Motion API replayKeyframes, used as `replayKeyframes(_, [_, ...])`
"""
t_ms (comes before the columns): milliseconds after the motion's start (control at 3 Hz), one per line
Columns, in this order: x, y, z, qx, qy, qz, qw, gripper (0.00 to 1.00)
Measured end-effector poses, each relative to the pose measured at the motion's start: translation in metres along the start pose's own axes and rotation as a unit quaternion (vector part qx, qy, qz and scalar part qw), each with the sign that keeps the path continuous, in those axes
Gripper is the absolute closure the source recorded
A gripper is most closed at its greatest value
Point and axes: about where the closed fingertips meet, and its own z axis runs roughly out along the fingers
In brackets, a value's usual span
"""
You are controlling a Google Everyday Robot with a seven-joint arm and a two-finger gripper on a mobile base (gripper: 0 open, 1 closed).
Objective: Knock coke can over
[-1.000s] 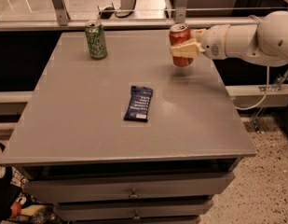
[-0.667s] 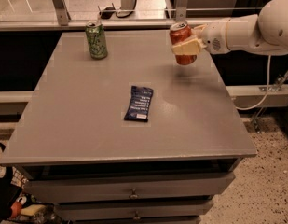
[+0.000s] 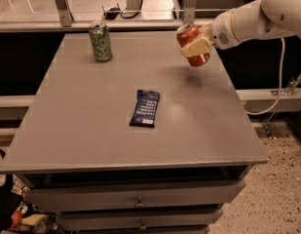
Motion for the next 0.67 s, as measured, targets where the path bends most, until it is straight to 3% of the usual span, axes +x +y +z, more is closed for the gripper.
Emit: replayKeyframes(667, [0.0146,-0.0025,0.0129,0.009,0.069,-0.014,0.9975,1.00])
